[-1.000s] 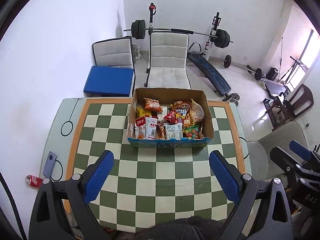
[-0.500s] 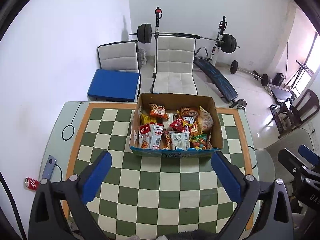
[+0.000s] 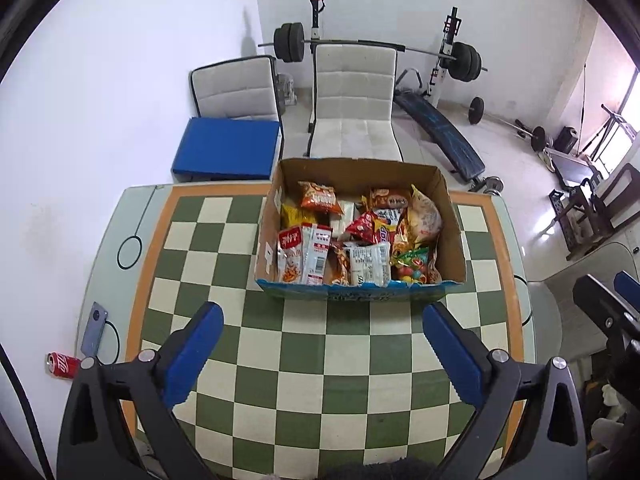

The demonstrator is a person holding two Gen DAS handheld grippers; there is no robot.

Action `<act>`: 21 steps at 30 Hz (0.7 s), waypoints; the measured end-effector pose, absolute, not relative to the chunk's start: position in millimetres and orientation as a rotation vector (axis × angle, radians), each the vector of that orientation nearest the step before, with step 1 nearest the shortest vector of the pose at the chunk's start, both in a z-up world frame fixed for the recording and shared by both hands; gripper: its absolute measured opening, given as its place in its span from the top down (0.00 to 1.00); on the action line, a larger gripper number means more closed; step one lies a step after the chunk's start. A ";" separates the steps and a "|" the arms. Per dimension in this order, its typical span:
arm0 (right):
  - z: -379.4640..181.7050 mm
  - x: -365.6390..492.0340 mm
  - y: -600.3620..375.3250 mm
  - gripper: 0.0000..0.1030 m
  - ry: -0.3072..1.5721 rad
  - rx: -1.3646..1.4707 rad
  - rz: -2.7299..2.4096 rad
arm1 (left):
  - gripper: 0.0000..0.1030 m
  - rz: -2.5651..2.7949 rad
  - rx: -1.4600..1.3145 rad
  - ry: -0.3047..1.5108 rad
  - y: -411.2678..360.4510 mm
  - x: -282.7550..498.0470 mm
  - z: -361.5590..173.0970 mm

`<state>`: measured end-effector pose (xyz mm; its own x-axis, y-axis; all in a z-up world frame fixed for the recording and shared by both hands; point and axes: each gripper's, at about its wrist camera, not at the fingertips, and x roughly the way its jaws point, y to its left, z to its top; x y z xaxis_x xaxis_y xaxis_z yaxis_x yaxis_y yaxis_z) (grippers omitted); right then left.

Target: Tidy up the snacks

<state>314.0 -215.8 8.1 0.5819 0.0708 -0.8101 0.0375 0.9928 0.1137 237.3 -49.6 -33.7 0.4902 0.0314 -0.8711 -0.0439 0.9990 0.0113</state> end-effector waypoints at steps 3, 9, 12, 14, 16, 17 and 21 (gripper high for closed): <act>4.0 319.2 -215.9 0.03 0.957 0.121 0.017 | 0.01 0.047 -0.014 1.064 -50.5 239.1 -36.9; -1.5 323.8 -216.5 0.03 0.965 0.121 0.014 | 0.01 0.045 -0.019 1.067 -49.6 242.3 -37.4; -3.1 325.1 -216.8 0.03 0.966 0.121 0.014 | 0.01 0.039 -0.019 1.068 -49.6 244.9 -36.2; -4.3 326.0 -217.1 0.03 0.966 0.123 0.015 | 0.01 0.043 -0.016 1.063 -50.3 245.9 -35.2; -3.8 326.2 -217.0 0.03 0.965 0.119 0.015 | 0.01 0.048 -0.004 1.059 -51.3 246.6 -34.9; -4.5 326.5 -217.7 0.03 0.967 0.123 0.016 | 0.01 0.051 0.002 1.057 -51.9 246.7 -34.6; -11.3 327.5 -217.9 0.03 0.973 0.134 0.014 | 0.01 0.051 0.019 1.053 -54.4 247.6 -33.9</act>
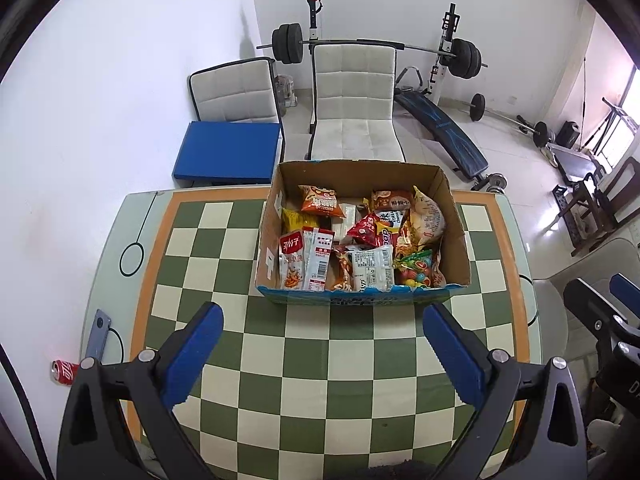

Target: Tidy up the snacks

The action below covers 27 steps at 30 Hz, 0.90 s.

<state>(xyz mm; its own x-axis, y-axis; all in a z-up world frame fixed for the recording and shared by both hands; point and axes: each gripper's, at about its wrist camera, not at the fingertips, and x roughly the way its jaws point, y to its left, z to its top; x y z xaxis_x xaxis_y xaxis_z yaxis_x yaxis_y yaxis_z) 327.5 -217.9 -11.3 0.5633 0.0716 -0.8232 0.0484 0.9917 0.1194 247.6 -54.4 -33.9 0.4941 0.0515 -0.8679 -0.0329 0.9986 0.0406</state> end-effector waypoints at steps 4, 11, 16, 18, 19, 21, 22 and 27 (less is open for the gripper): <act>-16.0 327.2 -217.8 0.03 0.979 0.138 0.010 | 0.01 0.049 0.012 1.058 -54.2 247.9 -35.0; -17.5 327.9 -218.3 0.03 0.978 0.138 0.011 | 0.01 0.048 0.010 1.061 -53.6 247.9 -36.2; -16.5 327.3 -219.1 0.03 0.982 0.142 0.011 | 0.01 0.051 0.015 1.060 -54.0 247.3 -36.5; -16.7 327.4 -219.3 0.03 0.984 0.145 0.012 | 0.01 0.050 0.018 1.060 -55.0 247.3 -36.7; -16.8 327.4 -219.5 0.03 0.984 0.144 0.011 | 0.01 0.051 0.018 1.059 -55.0 247.5 -36.8; -17.2 327.1 -219.7 0.03 0.984 0.146 0.012 | 0.01 0.051 0.015 1.062 -55.1 247.4 -36.7; -18.2 327.2 -219.9 0.03 0.986 0.146 0.012 | 0.01 0.051 0.014 1.062 -55.1 246.9 -36.6; -19.7 324.7 -219.4 0.03 0.991 0.143 0.014 | 0.01 0.050 0.015 1.061 -55.0 247.3 -36.4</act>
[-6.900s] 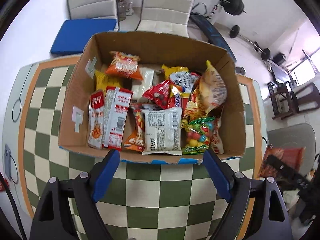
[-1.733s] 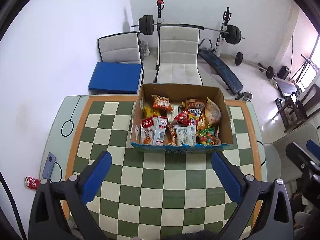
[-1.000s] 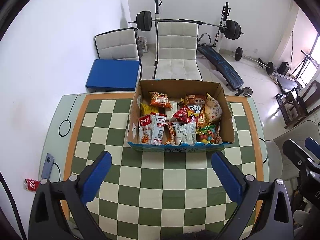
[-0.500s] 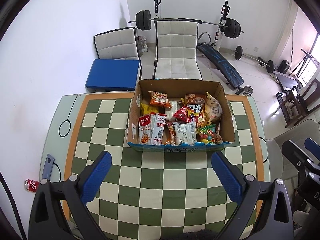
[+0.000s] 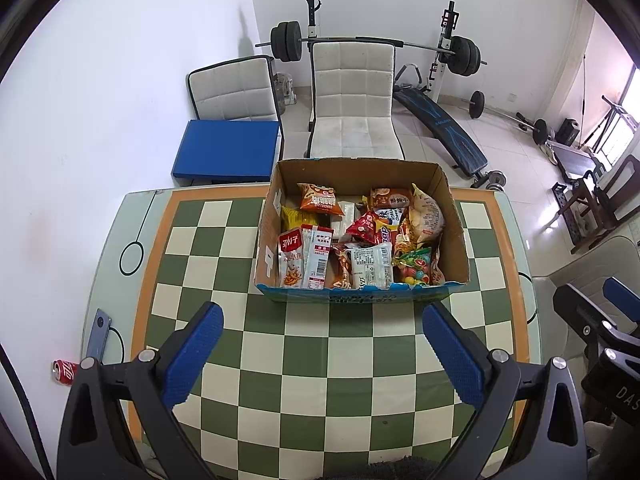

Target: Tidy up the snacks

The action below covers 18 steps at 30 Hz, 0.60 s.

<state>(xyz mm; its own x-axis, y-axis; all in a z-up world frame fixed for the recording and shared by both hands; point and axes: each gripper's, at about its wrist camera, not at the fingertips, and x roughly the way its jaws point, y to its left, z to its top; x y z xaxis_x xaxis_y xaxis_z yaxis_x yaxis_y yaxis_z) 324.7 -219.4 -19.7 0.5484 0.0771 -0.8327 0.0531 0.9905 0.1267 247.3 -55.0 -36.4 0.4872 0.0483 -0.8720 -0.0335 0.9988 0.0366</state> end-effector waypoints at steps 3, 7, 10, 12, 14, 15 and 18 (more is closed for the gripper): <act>-20.2 324.3 -218.8 0.03 0.995 0.144 0.019 | 0.01 0.048 0.012 1.063 -55.2 247.3 -36.5; -20.8 321.4 -218.4 0.03 0.994 0.140 0.018 | 0.01 0.044 0.010 1.061 -55.2 246.0 -35.0; -20.5 322.4 -217.8 0.03 0.994 0.137 0.019 | 0.01 0.040 0.009 1.060 -56.6 244.8 -33.8; -20.2 321.7 -217.4 0.03 0.994 0.135 0.018 | 0.01 0.037 0.010 1.061 -57.6 243.3 -32.9; -19.8 322.2 -217.3 0.03 0.994 0.134 0.018 | 0.01 0.035 0.011 1.062 -58.3 243.5 -32.7; -19.9 322.4 -217.3 0.03 0.994 0.134 0.019 | 0.01 0.032 0.011 1.063 -59.0 243.1 -32.4; -19.6 322.2 -217.2 0.02 0.994 0.136 0.019 | 0.01 0.028 0.013 1.063 -59.7 242.6 -32.2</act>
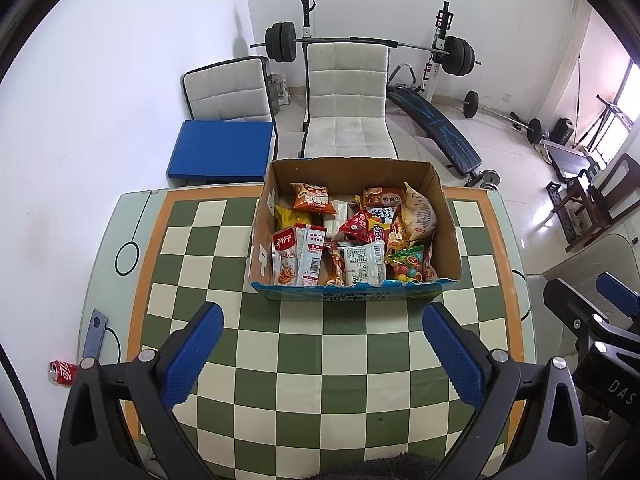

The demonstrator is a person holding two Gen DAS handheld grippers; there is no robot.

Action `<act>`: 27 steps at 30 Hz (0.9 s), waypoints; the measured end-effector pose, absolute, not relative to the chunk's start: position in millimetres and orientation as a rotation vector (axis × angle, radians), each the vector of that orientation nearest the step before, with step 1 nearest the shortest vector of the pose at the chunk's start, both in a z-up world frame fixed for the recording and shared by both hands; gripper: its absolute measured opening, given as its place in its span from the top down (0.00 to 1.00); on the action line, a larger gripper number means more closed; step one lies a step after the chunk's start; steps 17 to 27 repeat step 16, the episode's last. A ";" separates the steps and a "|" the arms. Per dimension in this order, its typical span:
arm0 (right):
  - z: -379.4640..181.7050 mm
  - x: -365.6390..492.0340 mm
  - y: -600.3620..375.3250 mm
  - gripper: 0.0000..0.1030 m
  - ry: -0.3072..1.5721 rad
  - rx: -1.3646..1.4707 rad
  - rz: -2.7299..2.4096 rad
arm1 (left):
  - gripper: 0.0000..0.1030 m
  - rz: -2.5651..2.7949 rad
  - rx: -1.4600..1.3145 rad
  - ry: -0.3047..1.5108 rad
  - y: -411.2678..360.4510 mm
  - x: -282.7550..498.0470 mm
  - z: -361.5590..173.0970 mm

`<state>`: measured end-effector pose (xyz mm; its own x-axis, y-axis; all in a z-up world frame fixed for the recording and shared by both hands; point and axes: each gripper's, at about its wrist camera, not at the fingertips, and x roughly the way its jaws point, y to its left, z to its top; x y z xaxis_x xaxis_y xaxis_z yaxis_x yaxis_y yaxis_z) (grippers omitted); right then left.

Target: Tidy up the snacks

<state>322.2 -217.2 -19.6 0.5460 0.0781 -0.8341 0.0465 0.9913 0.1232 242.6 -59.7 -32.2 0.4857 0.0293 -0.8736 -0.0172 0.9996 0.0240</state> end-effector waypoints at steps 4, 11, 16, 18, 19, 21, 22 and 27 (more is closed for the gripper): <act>-18.8 323.0 -217.6 0.02 0.995 0.135 0.020 | 0.01 0.030 0.012 1.068 -59.6 241.7 -31.5; -19.0 323.7 -217.3 0.02 0.995 0.130 0.021 | 0.01 0.031 0.011 1.068 -59.4 240.6 -30.4; -15.6 325.0 -218.0 0.02 0.994 0.131 0.017 | 0.01 0.033 0.010 1.058 -60.0 240.5 -28.0; -15.6 325.0 -218.0 0.02 0.994 0.131 0.017 | 0.01 0.033 0.010 1.058 -60.0 240.5 -28.0; -15.6 325.0 -218.0 0.02 0.994 0.131 0.017 | 0.01 0.033 0.010 1.058 -60.0 240.5 -28.0; -15.6 325.0 -218.0 0.02 0.994 0.131 0.017 | 0.01 0.033 0.010 1.058 -60.0 240.5 -28.0; -15.6 325.0 -218.0 0.02 0.994 0.131 0.017 | 0.01 0.033 0.010 1.058 -60.0 240.5 -28.0; -15.6 325.0 -218.0 0.02 0.994 0.131 0.017 | 0.01 0.033 0.010 1.058 -60.0 240.5 -28.0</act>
